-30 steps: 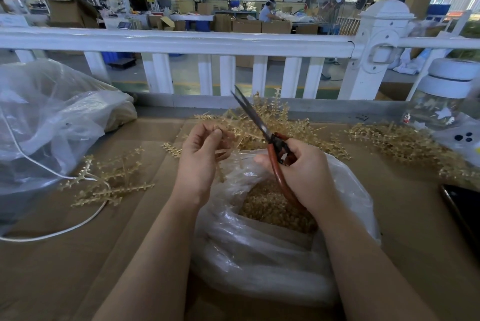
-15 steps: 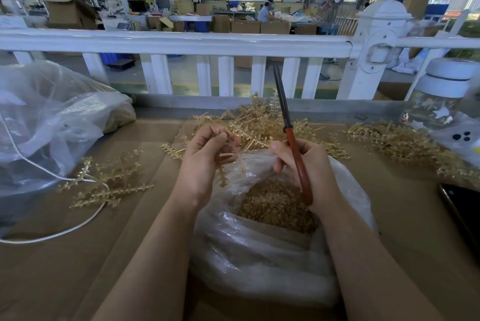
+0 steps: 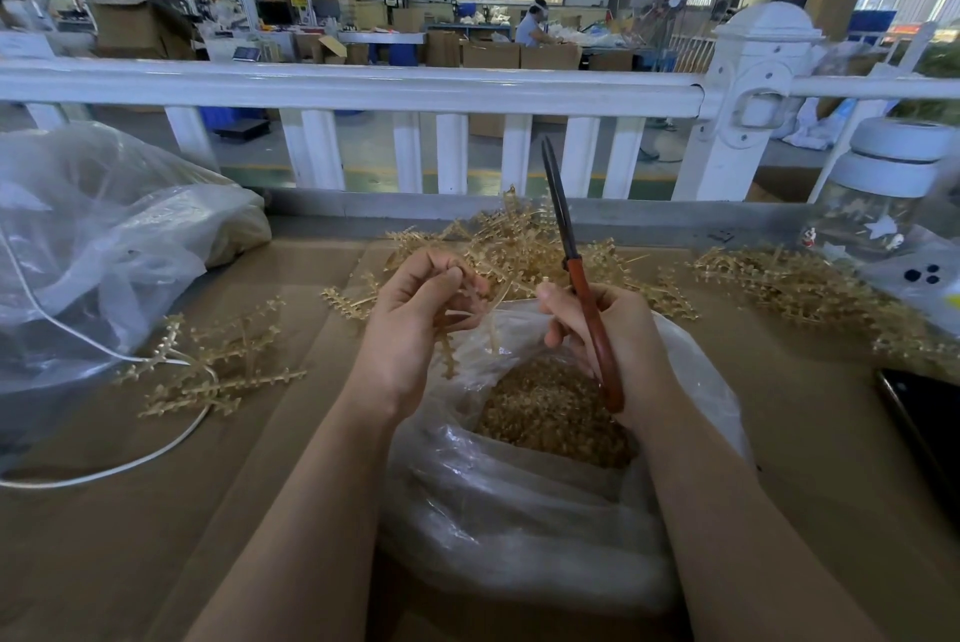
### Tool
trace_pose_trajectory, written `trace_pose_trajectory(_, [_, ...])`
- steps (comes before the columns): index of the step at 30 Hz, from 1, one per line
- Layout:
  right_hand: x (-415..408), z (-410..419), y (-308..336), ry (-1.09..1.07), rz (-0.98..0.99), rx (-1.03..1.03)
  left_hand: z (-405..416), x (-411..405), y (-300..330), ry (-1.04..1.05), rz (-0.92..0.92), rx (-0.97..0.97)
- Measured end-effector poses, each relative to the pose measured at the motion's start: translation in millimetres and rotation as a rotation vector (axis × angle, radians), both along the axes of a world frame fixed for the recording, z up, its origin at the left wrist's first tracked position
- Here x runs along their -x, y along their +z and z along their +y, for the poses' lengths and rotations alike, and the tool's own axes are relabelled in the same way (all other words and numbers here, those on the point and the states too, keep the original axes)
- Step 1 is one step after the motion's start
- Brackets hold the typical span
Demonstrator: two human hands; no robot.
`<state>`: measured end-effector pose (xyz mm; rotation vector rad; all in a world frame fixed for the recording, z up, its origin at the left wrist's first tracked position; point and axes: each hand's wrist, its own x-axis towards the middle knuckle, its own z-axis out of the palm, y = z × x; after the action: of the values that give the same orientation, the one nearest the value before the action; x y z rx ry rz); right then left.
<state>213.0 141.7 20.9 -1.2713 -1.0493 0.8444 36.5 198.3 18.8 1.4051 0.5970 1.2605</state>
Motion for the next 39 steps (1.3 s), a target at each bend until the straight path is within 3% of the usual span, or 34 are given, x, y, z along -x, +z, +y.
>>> trace_pose_trajectory(8, [0.1,4.5,-2.2,-0.044,-0.034,0.035,-5.8,-3.8,2.9,0.014,0.062,0.08])
trace_pose_trajectory(18, [3.7,0.3,0.6,0.027,-0.023,0.004,-9.1,-6.9,4.0,-0.007,0.208,0.016])
trace_pose_trajectory(39, [8.2,-2.2,2.0,0.085,-0.071,0.025,-8.2,-2.1,4.0,-0.144,0.166,0.163])
